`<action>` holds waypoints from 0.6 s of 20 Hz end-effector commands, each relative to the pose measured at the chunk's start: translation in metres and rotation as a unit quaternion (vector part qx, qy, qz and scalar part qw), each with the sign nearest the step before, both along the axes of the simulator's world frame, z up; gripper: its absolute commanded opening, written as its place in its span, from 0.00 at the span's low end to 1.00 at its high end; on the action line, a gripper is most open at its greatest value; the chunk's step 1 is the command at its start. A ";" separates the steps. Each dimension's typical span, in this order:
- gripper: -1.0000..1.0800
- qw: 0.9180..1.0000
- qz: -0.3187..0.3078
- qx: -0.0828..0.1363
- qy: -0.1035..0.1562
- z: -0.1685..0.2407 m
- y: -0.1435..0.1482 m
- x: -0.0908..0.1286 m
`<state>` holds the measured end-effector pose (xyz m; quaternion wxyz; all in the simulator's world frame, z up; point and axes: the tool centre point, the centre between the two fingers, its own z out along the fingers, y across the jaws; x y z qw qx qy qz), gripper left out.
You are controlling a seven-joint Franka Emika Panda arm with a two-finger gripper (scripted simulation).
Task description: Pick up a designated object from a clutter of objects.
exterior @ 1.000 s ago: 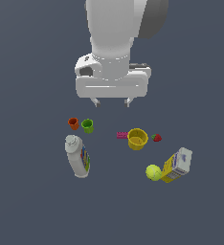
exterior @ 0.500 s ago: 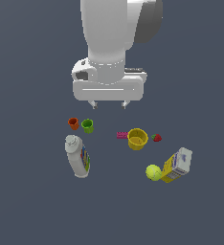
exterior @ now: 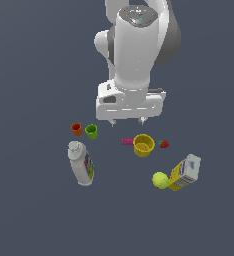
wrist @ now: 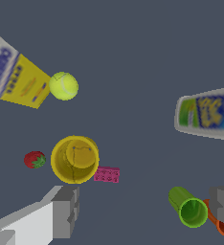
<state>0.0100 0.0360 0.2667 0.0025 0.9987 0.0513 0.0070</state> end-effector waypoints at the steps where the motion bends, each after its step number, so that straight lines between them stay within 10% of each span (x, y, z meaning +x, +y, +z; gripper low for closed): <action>1: 0.96 1.000 0.031 -0.005 0.001 -0.021 0.021 0.001; 12: 0.96 0.978 0.209 -0.011 0.005 -0.137 0.144 -0.027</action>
